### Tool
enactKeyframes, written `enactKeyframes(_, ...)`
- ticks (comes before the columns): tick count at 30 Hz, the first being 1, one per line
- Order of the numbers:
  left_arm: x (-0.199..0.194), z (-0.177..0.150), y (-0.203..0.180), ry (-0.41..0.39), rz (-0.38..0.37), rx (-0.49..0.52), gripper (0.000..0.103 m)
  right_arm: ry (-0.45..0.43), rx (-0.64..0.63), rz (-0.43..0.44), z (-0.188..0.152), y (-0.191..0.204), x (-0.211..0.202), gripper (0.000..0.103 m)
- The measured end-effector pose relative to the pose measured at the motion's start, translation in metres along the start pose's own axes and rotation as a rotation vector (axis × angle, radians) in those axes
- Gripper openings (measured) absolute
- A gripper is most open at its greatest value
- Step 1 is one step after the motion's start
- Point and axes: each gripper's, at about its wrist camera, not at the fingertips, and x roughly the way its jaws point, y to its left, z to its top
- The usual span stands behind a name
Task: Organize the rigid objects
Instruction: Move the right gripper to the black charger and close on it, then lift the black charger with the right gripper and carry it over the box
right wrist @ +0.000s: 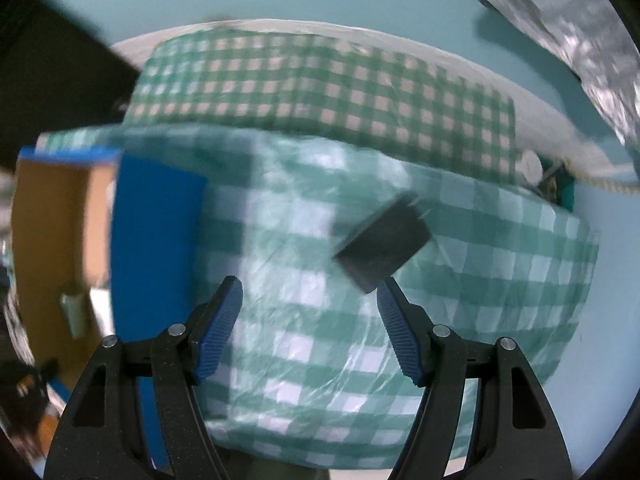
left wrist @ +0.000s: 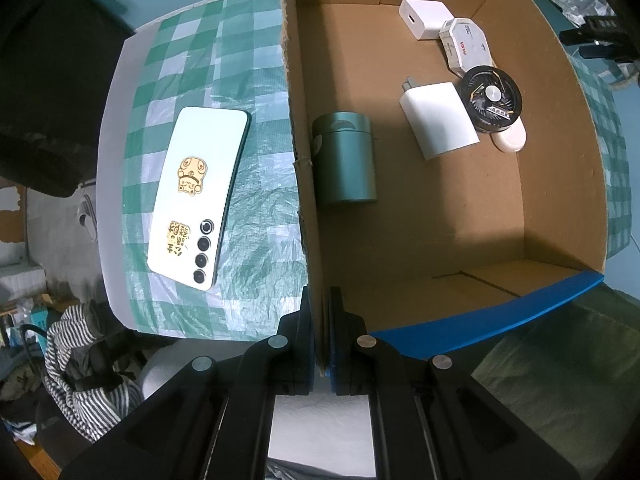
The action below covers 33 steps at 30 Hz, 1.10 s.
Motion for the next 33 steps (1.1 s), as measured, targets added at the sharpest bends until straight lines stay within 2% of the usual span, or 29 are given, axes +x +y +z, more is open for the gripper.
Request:
enactKeyframes(6, -0.001, 0.001, 0.000, -0.003, -0.002, -0.001, 0.005, 0.018, 0.227, 0.050, 0.018, -0.042, 0.017, 0.070)
enactKeyframes(9, -0.002, 0.001, 0.000, -0.002, -0.003, -0.004, 0.005, 0.037, 0.292, 0.049, 0.022, -0.054, 0.031, 0.070)
enactKeyframes(11, -0.001, 0.001, 0.000, -0.001, -0.004, -0.004, 0.005, 0.049, 0.301, 0.027, 0.025, -0.056, 0.038, 0.070)
enactKeyframes(19, 0.000, 0.001, 0.002, -0.002, -0.004, -0.007, 0.005, 0.063, 0.338, 0.033, 0.029, -0.061, 0.058, 0.069)
enactKeyframes(24, 0.000, 0.000, 0.003, -0.002, -0.007, -0.016, 0.005, 0.081, 0.352, 0.037, 0.027, -0.066, 0.067, 0.055)
enactKeyframes(27, 0.001, 0.000, 0.005, 0.000, -0.008, -0.020, 0.005, 0.082, 0.348, 0.038, 0.027, -0.066, 0.069, 0.053)
enactKeyframes(28, 0.002, 0.000, 0.005, 0.001, -0.009, -0.020, 0.005, 0.081, 0.337, 0.035, 0.027, -0.065, 0.069, 0.051)
enactKeyframes(30, 0.002, 0.000, 0.005, 0.001, -0.008, -0.019, 0.005, 0.078, 0.302, 0.027, 0.027, -0.062, 0.068, 0.041)
enactKeyframes(33, 0.003, 0.000, 0.005, 0.001, -0.008, -0.019, 0.005, 0.080, 0.226, 0.008, 0.027, -0.056, 0.067, 0.037)
